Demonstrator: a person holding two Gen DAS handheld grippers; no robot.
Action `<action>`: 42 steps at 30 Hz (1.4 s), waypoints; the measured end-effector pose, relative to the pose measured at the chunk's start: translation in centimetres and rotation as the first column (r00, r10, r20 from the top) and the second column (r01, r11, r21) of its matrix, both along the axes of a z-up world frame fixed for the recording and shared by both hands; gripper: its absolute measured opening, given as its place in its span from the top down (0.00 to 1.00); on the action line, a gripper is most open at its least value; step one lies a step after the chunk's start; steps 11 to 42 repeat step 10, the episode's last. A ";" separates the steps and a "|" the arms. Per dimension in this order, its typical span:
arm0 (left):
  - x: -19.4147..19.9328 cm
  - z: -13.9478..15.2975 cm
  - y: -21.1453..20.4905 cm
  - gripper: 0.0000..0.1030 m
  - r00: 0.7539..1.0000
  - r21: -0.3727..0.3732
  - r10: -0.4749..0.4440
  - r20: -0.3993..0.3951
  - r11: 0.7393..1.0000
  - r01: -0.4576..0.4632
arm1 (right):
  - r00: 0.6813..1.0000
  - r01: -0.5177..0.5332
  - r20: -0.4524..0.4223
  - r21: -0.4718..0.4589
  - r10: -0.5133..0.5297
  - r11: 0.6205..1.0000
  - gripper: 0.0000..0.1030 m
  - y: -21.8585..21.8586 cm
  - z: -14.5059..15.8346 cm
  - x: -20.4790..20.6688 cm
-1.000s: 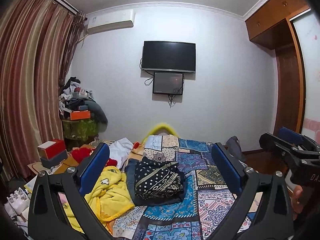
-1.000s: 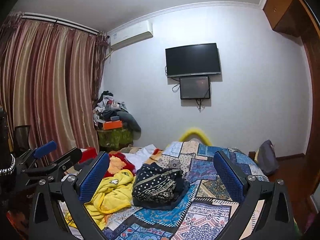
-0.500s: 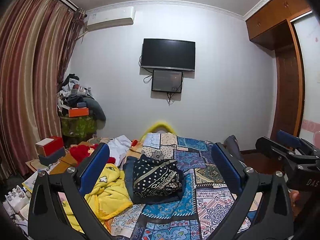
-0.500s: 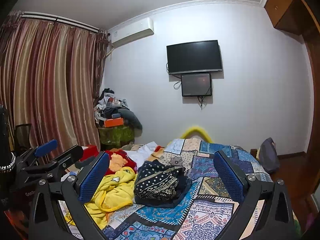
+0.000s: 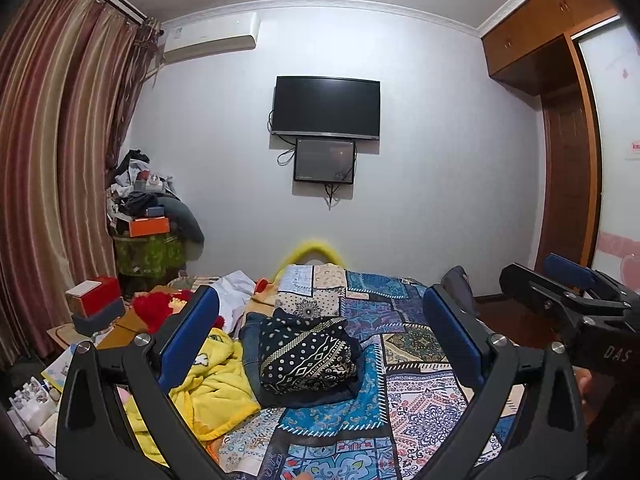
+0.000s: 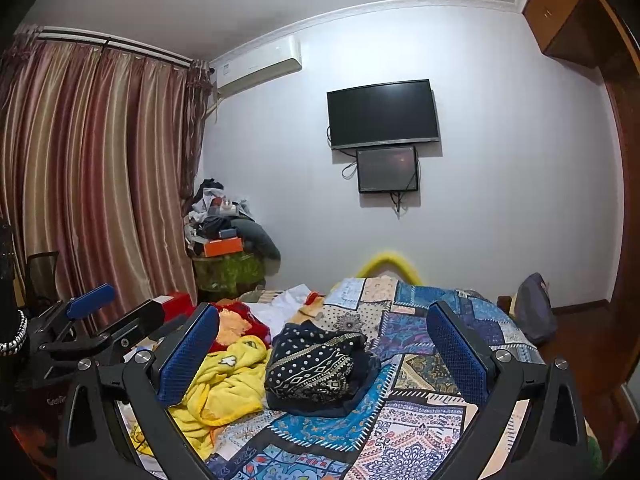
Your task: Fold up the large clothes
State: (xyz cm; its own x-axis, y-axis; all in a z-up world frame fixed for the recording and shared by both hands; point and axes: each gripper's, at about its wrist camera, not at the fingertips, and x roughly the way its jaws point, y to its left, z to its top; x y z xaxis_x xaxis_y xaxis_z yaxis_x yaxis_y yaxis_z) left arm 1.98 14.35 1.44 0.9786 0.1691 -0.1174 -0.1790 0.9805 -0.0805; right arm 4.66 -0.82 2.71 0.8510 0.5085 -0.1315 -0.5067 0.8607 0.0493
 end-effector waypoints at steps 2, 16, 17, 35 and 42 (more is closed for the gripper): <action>0.0 0.0 0.0 0.00 1.000 0.000 -0.004 -0.002 1.000 0.004 | 1.000 0.002 -0.002 0.000 -0.002 1.000 0.00 -0.2 0.0 0.1; 0.2 -0.1 0.0 0.00 1.000 0.000 -0.011 -0.006 1.000 0.011 | 1.000 0.002 -0.006 0.001 -0.002 1.000 0.00 -0.4 -0.2 0.4; 0.2 -0.1 0.0 0.00 1.000 0.000 -0.011 -0.006 1.000 0.011 | 1.000 0.002 -0.006 0.001 -0.002 1.000 0.00 -0.4 -0.2 0.4; 0.2 -0.1 0.0 0.00 1.000 0.000 -0.011 -0.006 1.000 0.011 | 1.000 0.002 -0.006 0.001 -0.002 1.000 0.00 -0.4 -0.2 0.4; 0.2 -0.1 0.0 0.00 1.000 0.000 -0.011 -0.006 1.000 0.011 | 1.000 0.002 -0.006 0.001 -0.002 1.000 0.00 -0.4 -0.2 0.4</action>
